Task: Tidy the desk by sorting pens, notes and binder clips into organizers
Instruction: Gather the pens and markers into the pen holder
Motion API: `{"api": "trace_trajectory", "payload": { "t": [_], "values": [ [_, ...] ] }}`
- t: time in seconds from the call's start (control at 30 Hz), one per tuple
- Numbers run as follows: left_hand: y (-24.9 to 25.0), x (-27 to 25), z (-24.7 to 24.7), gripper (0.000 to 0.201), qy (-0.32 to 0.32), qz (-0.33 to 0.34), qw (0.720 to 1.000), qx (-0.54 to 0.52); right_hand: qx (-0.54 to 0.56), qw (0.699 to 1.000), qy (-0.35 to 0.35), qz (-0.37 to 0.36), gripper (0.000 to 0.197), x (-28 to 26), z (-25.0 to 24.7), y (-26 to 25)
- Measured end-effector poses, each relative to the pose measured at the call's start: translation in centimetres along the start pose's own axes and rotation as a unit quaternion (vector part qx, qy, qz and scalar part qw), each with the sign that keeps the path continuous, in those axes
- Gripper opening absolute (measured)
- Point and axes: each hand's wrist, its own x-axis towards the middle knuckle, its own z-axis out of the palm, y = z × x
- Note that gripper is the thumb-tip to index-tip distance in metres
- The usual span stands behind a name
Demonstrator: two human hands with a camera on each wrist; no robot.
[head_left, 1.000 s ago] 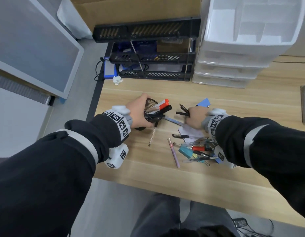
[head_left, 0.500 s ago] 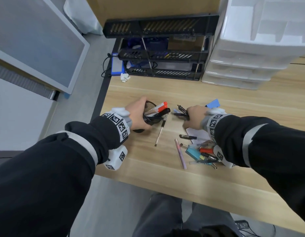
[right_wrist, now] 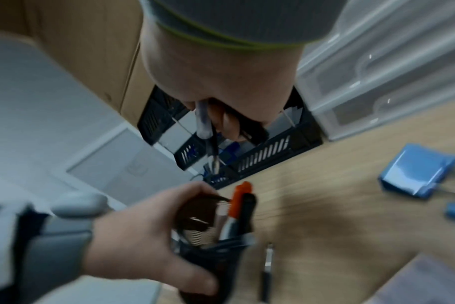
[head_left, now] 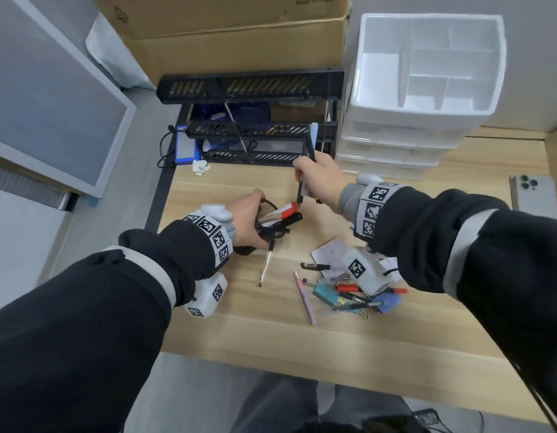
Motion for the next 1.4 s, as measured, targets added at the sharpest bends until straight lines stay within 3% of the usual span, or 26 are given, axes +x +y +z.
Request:
{"api": "trace_trajectory", "payload": {
  "t": [0.07,0.13,0.33,0.5,0.57,0.63,0.83,0.93,1.0,1.07,1.1,1.17,1.2,1.3,1.4],
  "values": [
    [0.6,0.3,0.0,0.097,0.005,0.013,1.000,-0.007,0.083,0.996,0.003,0.029,0.025,-0.2,0.9,-0.7],
    [1.1,0.5,0.0,0.092,0.011,0.019,1.000,-0.019,0.094,0.995,0.002,0.028,0.027,-0.4,1.6,-1.1],
    [1.9,0.7,0.3,0.098,0.034,0.038,0.997,-0.057,-0.036,0.999,-0.018,-0.024,0.027,-0.7,2.2,1.0],
    [1.9,0.3,0.5,0.101,0.044,0.049,0.996,-0.068,-0.155,0.985,-0.056,-0.043,0.031,-1.1,2.0,2.0],
    [1.8,0.3,0.4,0.097,0.044,0.048,0.996,-0.057,-0.162,0.983,-0.063,-0.059,0.021,-1.3,1.8,2.1],
    [1.7,0.1,0.5,0.098,0.046,0.048,0.996,-0.056,-0.141,0.986,-0.048,-0.077,0.010,-1.7,1.8,2.0],
    [0.7,-0.3,0.4,0.100,0.046,0.028,0.997,-0.057,-0.148,0.979,0.064,-0.125,0.013,-1.1,1.2,2.3],
    [-0.4,-0.8,0.8,0.101,0.036,0.012,0.998,-0.051,-0.164,0.979,0.073,-0.096,0.008,-0.7,0.3,3.7],
    [-1.1,-1.0,1.1,0.098,0.031,0.005,0.999,-0.041,-0.215,0.975,0.019,-0.047,0.010,-0.6,-0.7,5.4],
    [-1.5,-1.2,1.4,0.095,0.030,0.002,0.999,-0.037,-0.295,0.950,-0.100,0.009,0.006,-1.0,-1.7,7.0],
    [-1.7,-1.2,1.6,0.094,0.028,0.000,0.999,-0.038,-0.348,0.921,-0.175,0.028,0.003,-1.4,-2.1,7.7],
    [-2.0,-1.3,1.9,0.093,0.024,-0.001,0.999,-0.037,-0.444,0.847,-0.289,0.045,0.018,-2.4,-2.5,9.0],
    [-2.1,-1.3,2.0,0.092,0.022,-0.001,0.999,-0.036,-0.477,0.821,-0.311,0.042,0.028,-2.9,-2.6,9.6],
    [-1.8,-1.1,2.2,0.093,0.020,0.001,0.999,-0.035,-0.523,0.795,-0.307,0.019,0.056,-3.8,-2.6,11.0],
    [-1.4,-0.9,2.3,0.091,0.014,0.005,0.999,-0.034,-0.575,0.752,-0.322,-0.001,0.060,-4.4,-2.1,11.4]
  ]
}}
